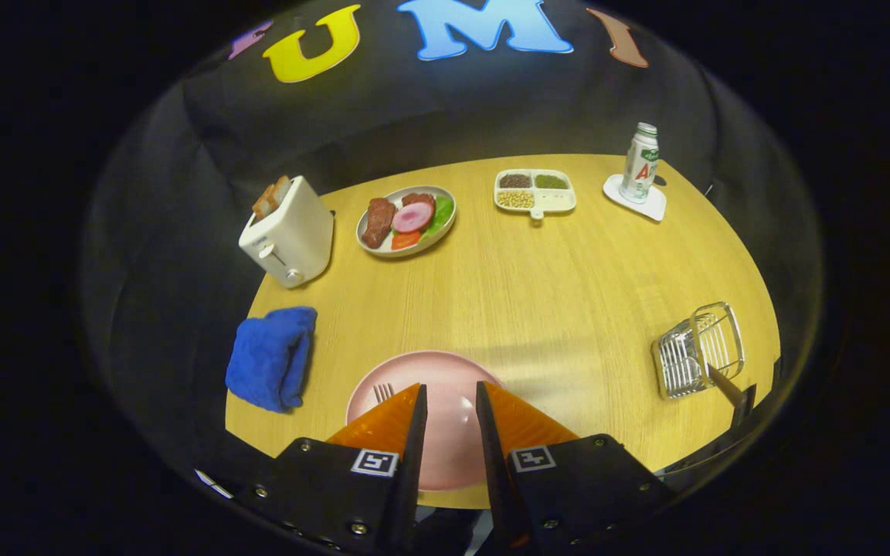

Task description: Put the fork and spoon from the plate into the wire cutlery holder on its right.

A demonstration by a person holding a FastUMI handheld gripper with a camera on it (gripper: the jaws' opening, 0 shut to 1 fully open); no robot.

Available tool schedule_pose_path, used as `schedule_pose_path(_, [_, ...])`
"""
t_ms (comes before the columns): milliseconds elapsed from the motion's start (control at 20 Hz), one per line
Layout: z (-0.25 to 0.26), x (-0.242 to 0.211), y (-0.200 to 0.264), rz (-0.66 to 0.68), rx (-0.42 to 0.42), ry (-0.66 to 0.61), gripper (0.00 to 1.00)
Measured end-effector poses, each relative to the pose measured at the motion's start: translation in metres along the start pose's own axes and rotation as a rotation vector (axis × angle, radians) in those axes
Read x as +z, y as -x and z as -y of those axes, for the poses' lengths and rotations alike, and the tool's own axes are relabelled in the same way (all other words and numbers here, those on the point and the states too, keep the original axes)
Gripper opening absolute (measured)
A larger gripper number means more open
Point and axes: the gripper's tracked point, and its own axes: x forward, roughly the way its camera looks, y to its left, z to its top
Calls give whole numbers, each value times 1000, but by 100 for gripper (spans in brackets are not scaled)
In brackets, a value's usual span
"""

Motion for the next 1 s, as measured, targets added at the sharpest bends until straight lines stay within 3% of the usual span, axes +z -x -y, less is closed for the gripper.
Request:
schedule_pose_path(400, [-38, -64, -35, -186, 64, 114, 39])
schedule_pose_path(950, [-50, -132, -71, -386, 107, 216, 39])
schedule_pose_path(1000, [-52, -134, -72, -402, 109, 217, 27])
